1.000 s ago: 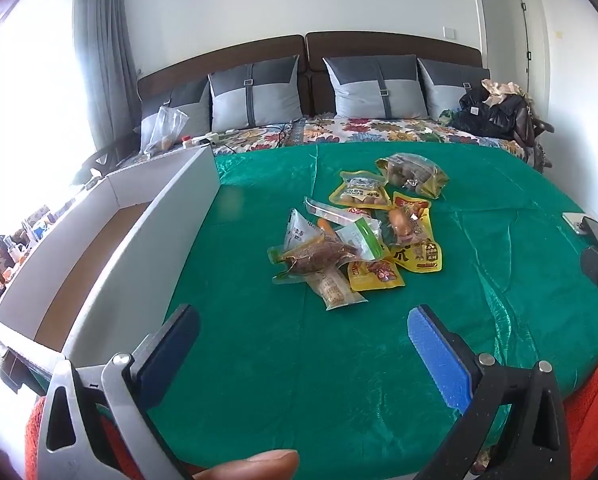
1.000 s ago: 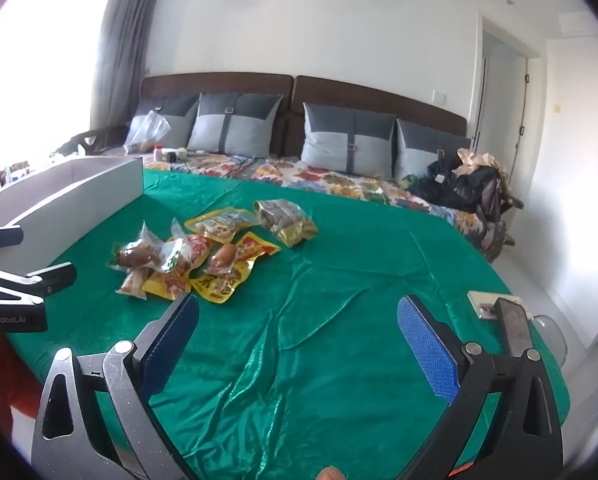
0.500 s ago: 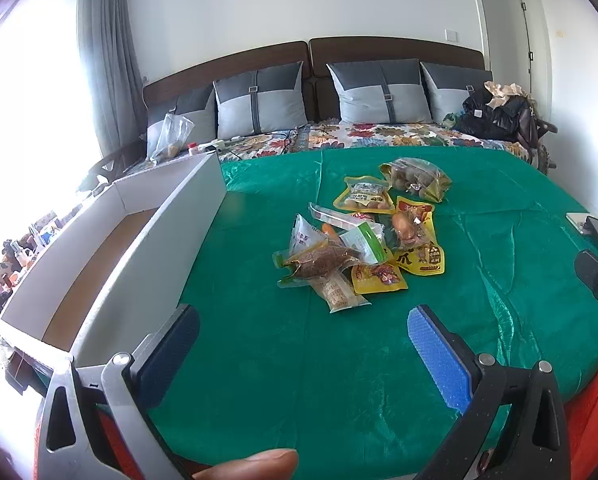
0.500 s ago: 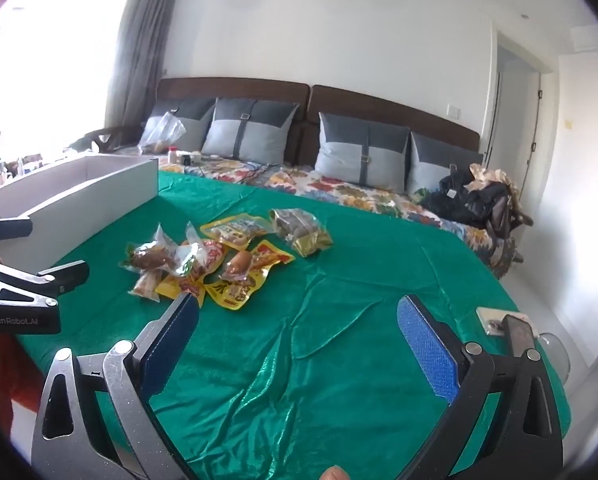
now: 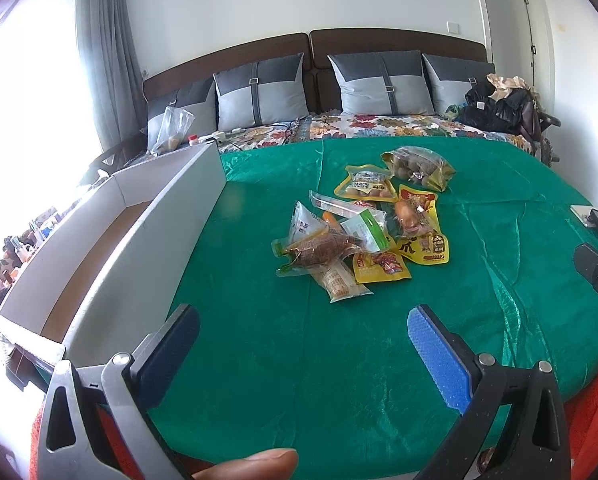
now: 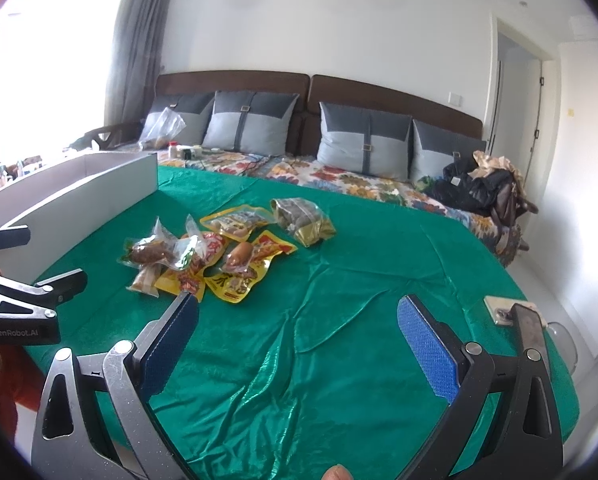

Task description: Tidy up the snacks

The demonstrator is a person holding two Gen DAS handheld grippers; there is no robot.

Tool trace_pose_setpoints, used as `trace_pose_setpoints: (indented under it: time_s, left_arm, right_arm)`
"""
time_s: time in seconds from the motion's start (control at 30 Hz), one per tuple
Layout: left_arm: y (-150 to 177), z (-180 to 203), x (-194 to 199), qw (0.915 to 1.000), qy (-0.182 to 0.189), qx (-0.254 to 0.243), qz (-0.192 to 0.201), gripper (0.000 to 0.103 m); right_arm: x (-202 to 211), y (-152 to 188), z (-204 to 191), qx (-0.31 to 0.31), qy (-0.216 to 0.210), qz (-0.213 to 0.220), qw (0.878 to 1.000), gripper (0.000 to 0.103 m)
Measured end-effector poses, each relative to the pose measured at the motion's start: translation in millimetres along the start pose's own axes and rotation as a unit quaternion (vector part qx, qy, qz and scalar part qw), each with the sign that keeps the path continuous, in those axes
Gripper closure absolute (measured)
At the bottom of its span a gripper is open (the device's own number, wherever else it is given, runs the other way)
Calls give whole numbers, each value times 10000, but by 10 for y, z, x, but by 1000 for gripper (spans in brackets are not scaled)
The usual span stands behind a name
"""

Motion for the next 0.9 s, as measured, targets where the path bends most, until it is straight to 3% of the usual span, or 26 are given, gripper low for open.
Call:
trace_pose_setpoints:
  time_s: [0.9]
  left_arm:
    - [49,4,-50,9999,-29,-1,-98,0]
  right_arm:
    - [-62,37,-71,66,-70,-101,9999,2]
Point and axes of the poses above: each gripper's, at about its wrist camera, not at the fingertips, and x roughly against the way its jaws point, z to its right, y to its underside, the point moved 3 cm from there along -x, roughly the way its jaws point, and after that the axes turned 9 degrees about -z, right-handed, at the moved point
